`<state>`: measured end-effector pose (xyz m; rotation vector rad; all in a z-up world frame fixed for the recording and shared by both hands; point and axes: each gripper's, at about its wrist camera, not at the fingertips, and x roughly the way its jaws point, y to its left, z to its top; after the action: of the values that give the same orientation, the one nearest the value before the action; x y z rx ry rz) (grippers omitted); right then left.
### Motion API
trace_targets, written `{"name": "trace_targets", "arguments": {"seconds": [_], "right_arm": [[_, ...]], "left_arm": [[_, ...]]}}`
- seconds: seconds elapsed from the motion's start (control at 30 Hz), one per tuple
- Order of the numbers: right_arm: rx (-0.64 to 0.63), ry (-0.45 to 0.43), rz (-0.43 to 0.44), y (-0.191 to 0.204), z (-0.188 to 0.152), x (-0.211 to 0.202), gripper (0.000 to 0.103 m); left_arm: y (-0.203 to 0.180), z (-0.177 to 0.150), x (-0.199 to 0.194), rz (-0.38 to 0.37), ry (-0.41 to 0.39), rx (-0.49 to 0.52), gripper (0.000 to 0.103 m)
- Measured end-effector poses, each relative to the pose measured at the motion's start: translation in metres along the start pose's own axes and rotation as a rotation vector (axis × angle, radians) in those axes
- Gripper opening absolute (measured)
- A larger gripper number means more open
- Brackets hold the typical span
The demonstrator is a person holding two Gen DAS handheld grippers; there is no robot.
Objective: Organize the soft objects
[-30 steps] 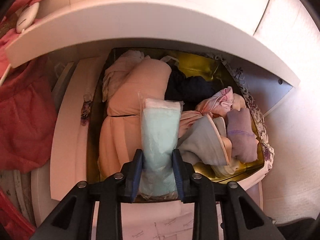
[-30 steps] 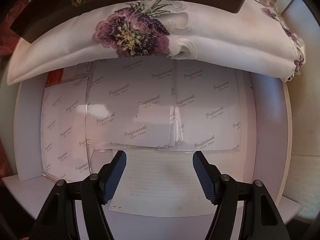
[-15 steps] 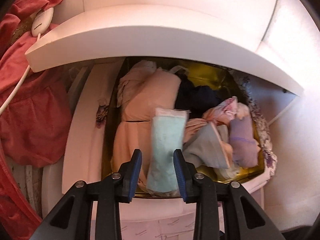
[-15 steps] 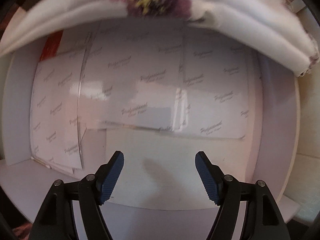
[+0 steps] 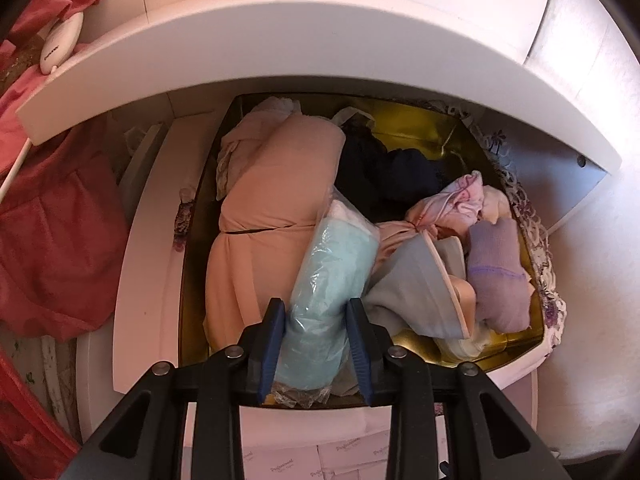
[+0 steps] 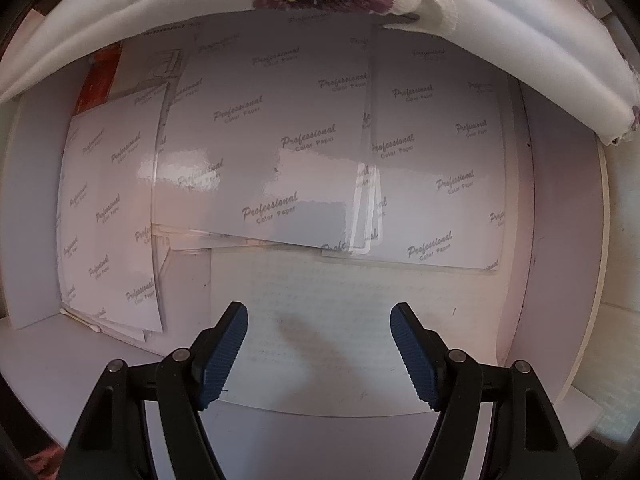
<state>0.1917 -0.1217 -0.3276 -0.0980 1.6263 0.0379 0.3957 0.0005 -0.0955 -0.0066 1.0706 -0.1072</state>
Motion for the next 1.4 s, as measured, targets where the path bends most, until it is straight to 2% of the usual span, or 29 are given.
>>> {"name": "trace_targets", "arguments": {"seconds": [0.17, 0.43, 0.73, 0.87, 1.07, 1.4], "right_arm": [[0.000, -0.005, -0.008, 0.002, 0.000, -0.001, 0.075], [-0.007, -0.021, -0.016, 0.004, -0.003, -0.005, 0.075], [-0.007, -0.048, -0.020, 0.004, -0.005, -0.010, 0.075], [-0.003, -0.060, -0.021, 0.004, -0.008, -0.013, 0.075], [0.004, -0.076, -0.020, 0.002, -0.009, -0.018, 0.075], [0.002, -0.111, -0.009, 0.002, -0.012, -0.024, 0.075]], "left_arm": [[0.002, -0.003, -0.020, -0.028, -0.060, -0.021, 0.033], [-0.001, -0.018, -0.043, -0.013, -0.102, -0.016, 0.033], [0.008, -0.057, -0.075, -0.004, -0.144, -0.066, 0.033], [0.015, -0.083, -0.084, 0.010, -0.132, -0.092, 0.033], [0.022, -0.124, -0.082, 0.047, -0.069, -0.120, 0.033], [0.011, -0.160, -0.089, 0.064, -0.037, -0.095, 0.036]]}}
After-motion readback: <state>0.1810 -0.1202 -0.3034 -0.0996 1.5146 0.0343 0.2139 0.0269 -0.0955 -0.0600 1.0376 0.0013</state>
